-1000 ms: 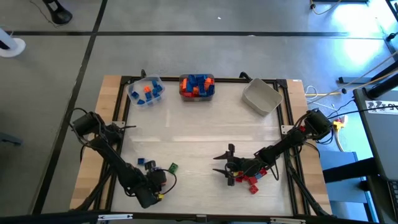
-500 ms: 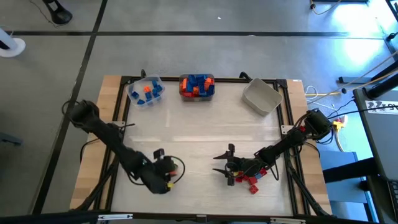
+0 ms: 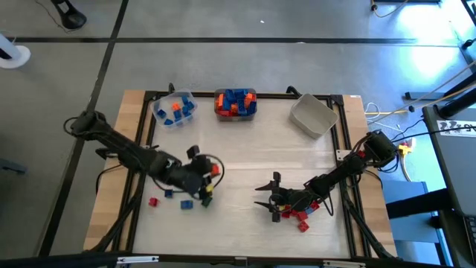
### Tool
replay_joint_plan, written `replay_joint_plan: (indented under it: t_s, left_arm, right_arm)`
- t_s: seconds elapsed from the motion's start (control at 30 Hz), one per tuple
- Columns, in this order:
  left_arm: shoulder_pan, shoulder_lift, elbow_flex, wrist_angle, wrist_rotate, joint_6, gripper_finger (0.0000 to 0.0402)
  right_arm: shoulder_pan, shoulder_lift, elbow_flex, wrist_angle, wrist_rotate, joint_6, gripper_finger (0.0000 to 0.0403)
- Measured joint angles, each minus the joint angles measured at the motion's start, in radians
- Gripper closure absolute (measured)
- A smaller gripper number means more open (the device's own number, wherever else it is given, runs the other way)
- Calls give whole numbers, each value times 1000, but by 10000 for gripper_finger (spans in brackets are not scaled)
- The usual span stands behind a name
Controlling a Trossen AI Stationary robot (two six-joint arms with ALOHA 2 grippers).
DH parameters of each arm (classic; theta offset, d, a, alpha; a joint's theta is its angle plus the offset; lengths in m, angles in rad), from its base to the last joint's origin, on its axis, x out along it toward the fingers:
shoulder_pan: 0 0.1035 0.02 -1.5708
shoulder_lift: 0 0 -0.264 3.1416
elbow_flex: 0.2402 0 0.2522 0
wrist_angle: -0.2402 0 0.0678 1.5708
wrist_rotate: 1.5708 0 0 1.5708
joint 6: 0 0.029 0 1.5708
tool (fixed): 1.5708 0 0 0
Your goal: Sort blocks by size
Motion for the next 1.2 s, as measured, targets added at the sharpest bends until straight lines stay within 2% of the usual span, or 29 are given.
replay_joint_plan:
  t_s: [0.4,0.77,1.03,1.2]
  left_arm:
    - [260,-6,-1,1,17,190,265]
    - [522,-6,-1,20,198,360,265]
    - [734,-6,-75,252,364,454,265]
    - [875,-6,-128,271,371,494,265]
  right_arm:
    - [0,0,0,0,0,0,173]
    - [0,0,0,0,17,-16,173]
    - [0,0,0,0,18,-16,173]
    - [0,0,0,-1,18,-16,173]
